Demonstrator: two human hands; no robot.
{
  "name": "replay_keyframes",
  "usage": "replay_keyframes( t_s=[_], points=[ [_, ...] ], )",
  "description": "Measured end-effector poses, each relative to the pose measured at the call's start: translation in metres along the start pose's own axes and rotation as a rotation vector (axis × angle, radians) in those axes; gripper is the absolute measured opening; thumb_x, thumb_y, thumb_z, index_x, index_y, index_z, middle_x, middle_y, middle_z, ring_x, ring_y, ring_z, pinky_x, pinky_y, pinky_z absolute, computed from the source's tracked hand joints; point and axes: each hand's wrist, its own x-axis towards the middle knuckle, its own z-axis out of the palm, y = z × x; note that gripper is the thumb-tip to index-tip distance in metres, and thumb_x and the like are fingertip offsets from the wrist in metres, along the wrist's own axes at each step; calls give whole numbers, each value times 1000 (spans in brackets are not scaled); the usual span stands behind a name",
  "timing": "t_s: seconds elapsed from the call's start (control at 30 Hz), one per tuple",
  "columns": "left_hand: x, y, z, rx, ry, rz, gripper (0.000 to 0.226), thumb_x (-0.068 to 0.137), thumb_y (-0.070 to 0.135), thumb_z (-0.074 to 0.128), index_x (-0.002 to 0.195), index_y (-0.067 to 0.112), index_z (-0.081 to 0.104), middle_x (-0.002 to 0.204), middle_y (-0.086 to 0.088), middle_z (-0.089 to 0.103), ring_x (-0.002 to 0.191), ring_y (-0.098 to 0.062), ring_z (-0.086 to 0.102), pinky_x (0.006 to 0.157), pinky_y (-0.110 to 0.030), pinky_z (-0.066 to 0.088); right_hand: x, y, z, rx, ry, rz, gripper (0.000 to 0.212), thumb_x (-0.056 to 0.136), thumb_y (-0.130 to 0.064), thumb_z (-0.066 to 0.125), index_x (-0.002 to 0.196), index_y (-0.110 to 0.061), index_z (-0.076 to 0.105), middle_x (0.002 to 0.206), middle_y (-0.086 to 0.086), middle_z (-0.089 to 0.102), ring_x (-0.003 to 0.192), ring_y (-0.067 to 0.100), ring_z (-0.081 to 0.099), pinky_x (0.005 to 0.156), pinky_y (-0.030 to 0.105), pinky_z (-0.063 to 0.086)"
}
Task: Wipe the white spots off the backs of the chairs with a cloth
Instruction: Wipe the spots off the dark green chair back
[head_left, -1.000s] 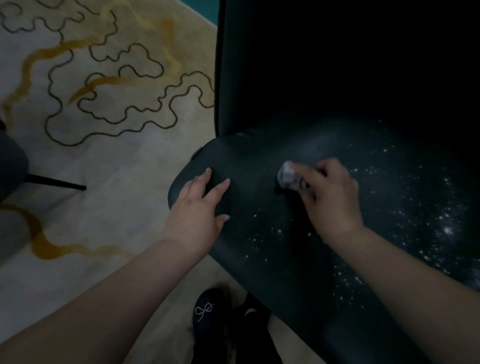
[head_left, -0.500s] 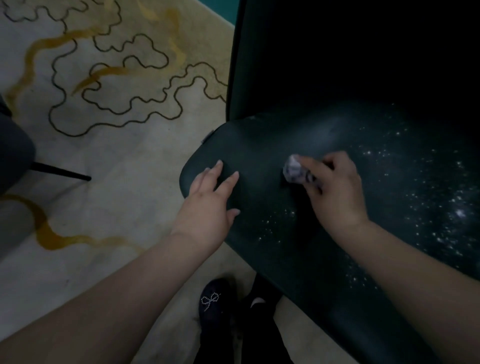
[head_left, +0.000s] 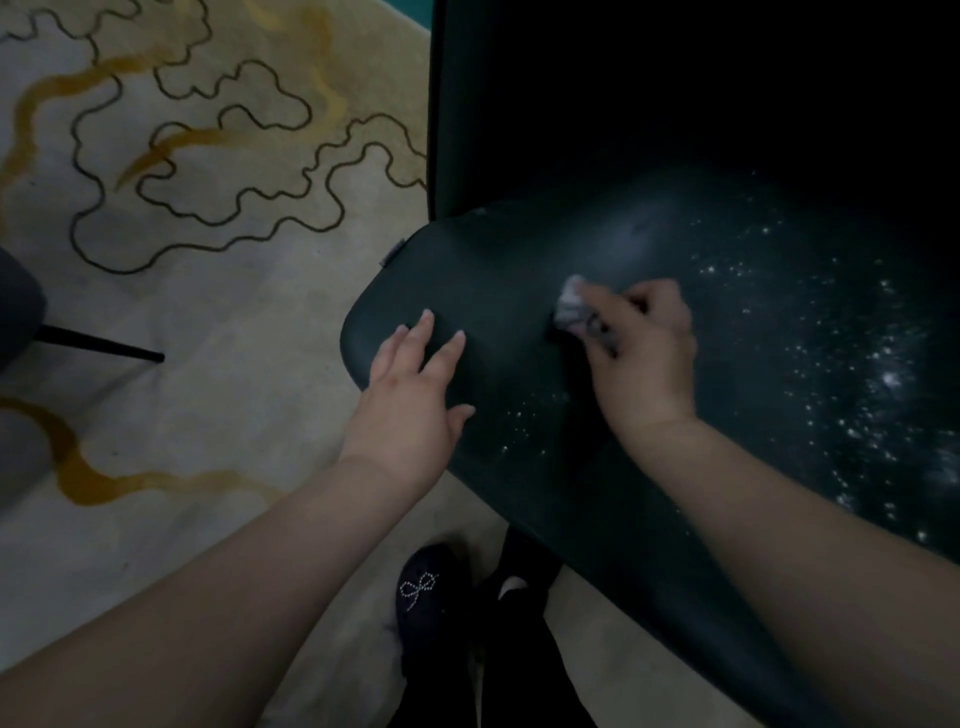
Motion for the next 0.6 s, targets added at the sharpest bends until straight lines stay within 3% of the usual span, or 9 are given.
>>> replay_keyframes(
  t_s=[0.1,0.23,0.33,0.47,0.53,0.6],
  points=[
    [0,-1,-1,4,4,18,75,86,31,68,149,28,27,160,-3,11,145,-27,9,115,-30,8,-19,-10,2,-36,-120,-229,49,73,1,72,112,-28,70,98,12,52,89,34,51,74,47,46],
    [1,-3,-5,-25,7,25,67,90,26,63,148,29,30,159,-2,14,144,-25,11,114,-27,5,-29,-3,-13,1,21,-124,55,71,4,74,117,-26,68,98,12,49,89,32,50,72,52,49],
    [-1,-1,-6,-45,28,22,61,93,23,58,147,27,32,159,-2,16,144,-25,12,114,-25,5,-51,-15,-9,-56,-37,-288,55,64,0,80,113,-22,70,92,14,52,79,32,50,64,45,48],
    [-1,-1,-8,-66,36,28,56,95,21,54,147,26,34,159,-2,17,144,-25,12,113,-23,4,-70,-26,5,-93,-157,-281,58,57,-2,83,110,-22,72,87,15,54,73,33,52,62,39,42],
    [-2,-3,-9,-62,29,33,55,96,22,53,147,27,33,159,-1,16,144,-25,12,114,-25,5,-65,-20,5,-160,-134,-306,57,59,-1,80,111,-22,71,87,16,54,73,33,52,61,38,41],
    [-1,-5,-9,-42,25,55,56,96,23,53,148,26,32,159,-2,16,144,-26,13,115,-27,5,-51,-7,2,-179,-46,-217,56,64,1,76,114,-22,70,90,18,53,75,34,51,62,41,45]
  ],
)
